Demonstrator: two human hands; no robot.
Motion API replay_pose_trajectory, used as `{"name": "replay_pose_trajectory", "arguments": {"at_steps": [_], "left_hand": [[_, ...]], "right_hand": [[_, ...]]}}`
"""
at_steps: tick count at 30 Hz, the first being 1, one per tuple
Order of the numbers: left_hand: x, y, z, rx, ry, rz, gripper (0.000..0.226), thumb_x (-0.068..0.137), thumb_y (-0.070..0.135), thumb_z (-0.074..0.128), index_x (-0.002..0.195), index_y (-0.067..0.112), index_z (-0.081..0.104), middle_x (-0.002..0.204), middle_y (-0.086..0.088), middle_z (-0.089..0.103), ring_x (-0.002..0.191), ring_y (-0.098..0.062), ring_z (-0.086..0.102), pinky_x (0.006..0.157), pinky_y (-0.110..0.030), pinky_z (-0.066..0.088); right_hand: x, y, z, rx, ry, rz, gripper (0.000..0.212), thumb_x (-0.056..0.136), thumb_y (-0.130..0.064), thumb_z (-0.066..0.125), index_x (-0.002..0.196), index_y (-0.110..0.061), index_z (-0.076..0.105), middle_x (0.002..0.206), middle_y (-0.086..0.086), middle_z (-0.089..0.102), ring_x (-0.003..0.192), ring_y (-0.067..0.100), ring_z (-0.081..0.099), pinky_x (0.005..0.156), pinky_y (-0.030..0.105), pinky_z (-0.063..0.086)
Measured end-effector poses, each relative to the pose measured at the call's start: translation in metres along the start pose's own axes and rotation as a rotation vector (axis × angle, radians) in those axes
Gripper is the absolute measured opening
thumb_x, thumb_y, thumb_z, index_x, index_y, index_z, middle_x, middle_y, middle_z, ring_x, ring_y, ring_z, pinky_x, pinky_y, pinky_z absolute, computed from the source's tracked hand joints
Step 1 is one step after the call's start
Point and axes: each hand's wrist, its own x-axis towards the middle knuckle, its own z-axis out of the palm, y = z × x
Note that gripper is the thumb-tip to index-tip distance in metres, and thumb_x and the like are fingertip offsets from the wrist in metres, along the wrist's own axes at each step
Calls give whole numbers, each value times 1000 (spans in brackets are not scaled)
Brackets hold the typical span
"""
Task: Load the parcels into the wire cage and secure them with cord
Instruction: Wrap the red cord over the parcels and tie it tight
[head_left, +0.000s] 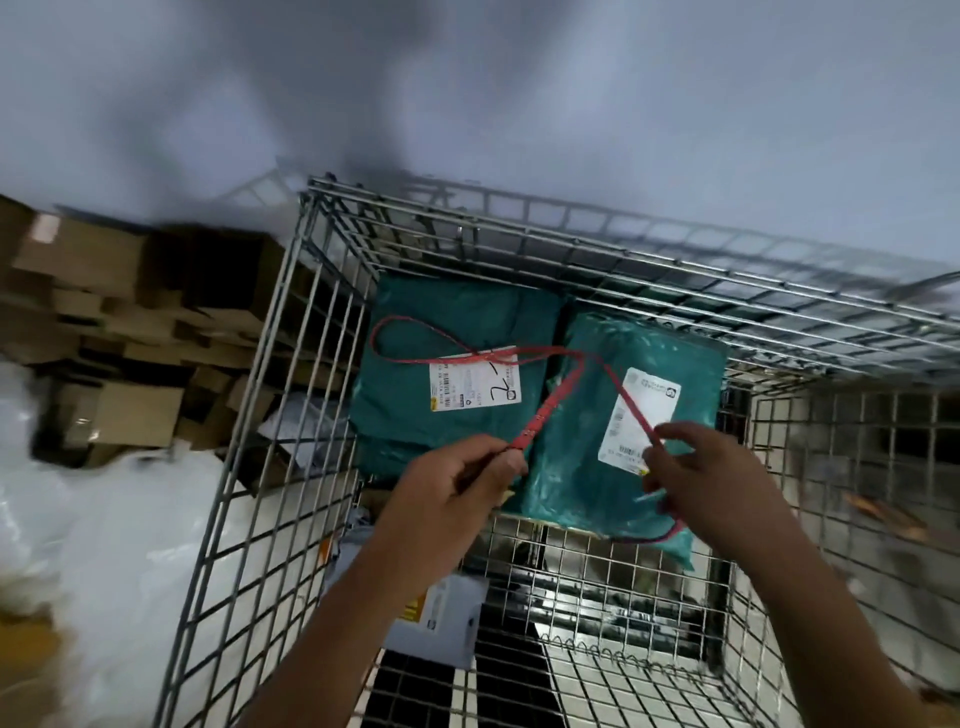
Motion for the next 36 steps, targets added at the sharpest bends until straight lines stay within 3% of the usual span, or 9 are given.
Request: {"name": "replay_pose_trajectory", "arguments": {"at_steps": [5, 8, 10, 12, 16, 23, 28, 33, 36], "left_hand": [[1, 28, 16, 28, -170, 14, 25, 102, 53, 52, 101, 34, 69, 59, 11, 50, 48, -2, 40, 46, -20, 37], [8, 41, 24, 135, -210, 54, 25, 103, 52, 51, 99, 34, 68, 64, 11, 56, 51, -1, 47, 51, -19, 38], [14, 45, 21, 143, -214, 56, 23, 103, 49, 52, 102, 35, 70, 64, 11, 60, 50, 0, 47, 49, -18, 37], [18, 47, 11, 152, -248, 61, 21, 102, 49, 54, 108, 38, 71, 69, 12, 64, 52, 1, 51, 50, -18, 41], [31, 41, -26, 184, -211, 58, 25, 92, 59, 57, 111, 45, 64, 87, 18, 71, 74, 1, 66, 66, -12, 52], [74, 25, -32, 339, -186, 175, 16, 97, 49, 59, 106, 37, 54, 83, 15, 69, 68, -1, 64, 59, -19, 49], [101, 13, -65, 274, -40, 88, 21, 92, 56, 64, 100, 38, 56, 92, 15, 67, 71, -6, 65, 61, -34, 57], [130, 13, -39, 59, 140, 97, 13, 94, 31, 71, 86, 29, 61, 82, 11, 65, 69, -12, 66, 61, -29, 57], [147, 14, -30, 12, 195, 119, 14, 96, 27, 67, 88, 20, 58, 79, 14, 58, 69, -3, 55, 66, -20, 50]], "right_hand": [[-20, 5, 25, -110, 86, -203, 73, 89, -35, 73, 149, -46, 34, 139, -4, 62, 112, 18, 65, 93, 37, 56], [-29, -17, 28, -106, 149, -683, 94, 83, -30, 79, 157, -40, 24, 167, -12, 21, 155, 17, 19, 118, 40, 28], [-29, -29, 31, -48, 60, -898, 68, 85, -19, 73, 145, -36, 46, 154, -19, 42, 146, 15, 38, 116, 39, 39], [-28, -35, 29, 110, -104, -844, 41, 91, -21, 61, 128, -38, 55, 113, -25, 65, 101, 2, 66, 85, 26, 55], [-14, -33, 24, 218, -53, -623, 21, 90, -34, 53, 106, -37, 65, 64, 0, 60, 45, 6, 47, 43, 20, 36], [4, -63, 41, 161, -362, -564, 15, 93, -44, 66, 100, -31, 63, 77, 1, 62, 63, 12, 56, 58, 32, 48], [31, -83, 39, 367, -225, -382, 39, 89, -64, 60, 85, -27, 70, 54, -14, 48, 45, 3, 38, 44, 17, 32], [59, -96, 48, 303, -261, -274, 51, 80, -68, 69, 82, -18, 73, 61, 14, 50, 51, 18, 37, 49, 29, 33], [72, -102, 49, 403, -393, -331, 37, 85, -55, 71, 81, -19, 72, 61, 3, 58, 56, 13, 54, 56, 19, 46]]}}
